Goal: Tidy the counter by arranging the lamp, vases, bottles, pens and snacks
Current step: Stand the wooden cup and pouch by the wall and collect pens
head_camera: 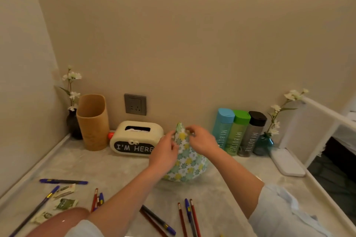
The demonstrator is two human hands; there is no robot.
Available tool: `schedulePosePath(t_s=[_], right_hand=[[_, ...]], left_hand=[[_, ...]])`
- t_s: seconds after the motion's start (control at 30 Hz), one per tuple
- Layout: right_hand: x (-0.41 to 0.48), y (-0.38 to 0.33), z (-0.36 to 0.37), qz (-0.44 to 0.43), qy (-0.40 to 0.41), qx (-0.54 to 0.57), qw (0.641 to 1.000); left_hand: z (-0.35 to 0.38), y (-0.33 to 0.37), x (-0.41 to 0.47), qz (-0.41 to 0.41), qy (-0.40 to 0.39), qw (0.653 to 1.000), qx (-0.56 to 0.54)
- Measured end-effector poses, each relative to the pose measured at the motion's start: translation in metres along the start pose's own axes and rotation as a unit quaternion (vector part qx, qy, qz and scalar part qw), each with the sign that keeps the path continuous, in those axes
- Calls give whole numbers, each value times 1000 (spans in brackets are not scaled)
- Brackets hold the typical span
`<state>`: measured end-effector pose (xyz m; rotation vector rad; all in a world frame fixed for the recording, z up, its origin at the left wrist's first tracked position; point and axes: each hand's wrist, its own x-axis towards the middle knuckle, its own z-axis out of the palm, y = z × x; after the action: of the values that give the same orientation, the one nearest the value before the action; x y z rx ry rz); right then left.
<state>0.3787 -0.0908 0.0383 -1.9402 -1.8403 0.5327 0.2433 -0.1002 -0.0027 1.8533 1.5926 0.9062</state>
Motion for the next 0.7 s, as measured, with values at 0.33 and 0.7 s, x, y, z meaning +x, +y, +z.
schedulePosePath(t_s=[0.33, 0.7], right_hand=[[-3, 41, -4, -54, -85, 185, 978], [6, 43, 2, -78, -44, -98, 991]], left_hand=[[16, 27, 14, -10, 47, 999, -7], [21, 4, 0, -127, 173, 970, -111]])
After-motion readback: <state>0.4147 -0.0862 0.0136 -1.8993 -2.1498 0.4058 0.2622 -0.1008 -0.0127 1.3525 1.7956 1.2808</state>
